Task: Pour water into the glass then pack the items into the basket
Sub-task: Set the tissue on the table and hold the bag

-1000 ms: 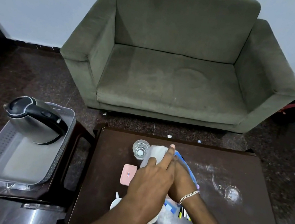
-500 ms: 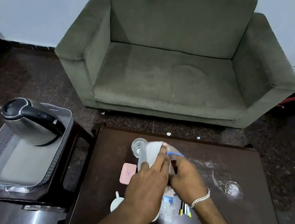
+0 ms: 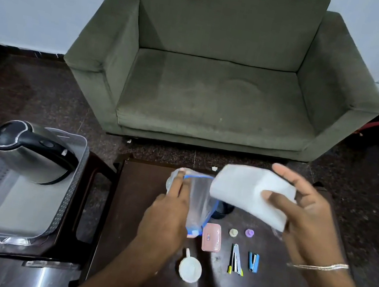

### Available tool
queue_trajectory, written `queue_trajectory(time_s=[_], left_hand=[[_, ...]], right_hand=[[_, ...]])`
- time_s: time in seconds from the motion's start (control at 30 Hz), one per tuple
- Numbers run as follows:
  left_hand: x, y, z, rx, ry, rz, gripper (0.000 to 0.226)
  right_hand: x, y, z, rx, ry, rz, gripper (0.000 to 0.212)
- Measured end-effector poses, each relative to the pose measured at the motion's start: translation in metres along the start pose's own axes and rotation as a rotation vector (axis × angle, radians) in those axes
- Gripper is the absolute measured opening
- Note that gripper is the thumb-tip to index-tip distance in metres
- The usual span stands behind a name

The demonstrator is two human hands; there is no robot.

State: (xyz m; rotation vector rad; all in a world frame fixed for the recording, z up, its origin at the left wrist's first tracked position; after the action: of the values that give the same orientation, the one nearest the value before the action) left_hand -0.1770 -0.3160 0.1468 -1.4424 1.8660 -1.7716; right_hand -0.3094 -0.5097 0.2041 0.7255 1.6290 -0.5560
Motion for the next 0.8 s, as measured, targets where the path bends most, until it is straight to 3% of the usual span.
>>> queue_trajectory(time_s=[0.1,0.17,0.37,0.6,0.8], left_hand=[[-0.017,0.005,0.001,0.0,-0.056,-0.007,0.088],[-0.026,0.009,0.002,-0.002,-0.088,-0.017,0.089],[-0.038,0.023,0.004,-0.022,-0.128,-0.101,0.093],[-0.053,0.031,0.004,-0.059,-0.155,-0.098,0.096],[-0.057,0.028,0.012,-0.031,-0.146,-0.097,0.09]], right_hand=[[0.002,-0.028,0.024,-0.062,0.038,0.141,0.064],[0.026,-0.04,0.045,-0.003,0.158,0.116,0.064],[0.13,-0.053,0.098,0.056,0.297,-0.507,0.028],[0.187,-0.053,0.122,-0.007,0.371,-0.559,0.028],[0.194,-0.054,0.127,-0.117,0.377,-0.758,0.025]])
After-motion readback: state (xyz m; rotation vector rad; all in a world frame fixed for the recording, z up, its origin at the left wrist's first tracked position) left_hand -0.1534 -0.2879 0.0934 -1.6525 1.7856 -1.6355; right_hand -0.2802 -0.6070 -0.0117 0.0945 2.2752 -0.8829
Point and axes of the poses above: each hand's wrist, its own z-axis towards the middle knuckle, its own y-axis out of the palm, x = y × z, the point moved 3 cm from there along z, towards the middle knuckle, and after that the axes turned 9 degrees about -z, right-handed, at the moved point
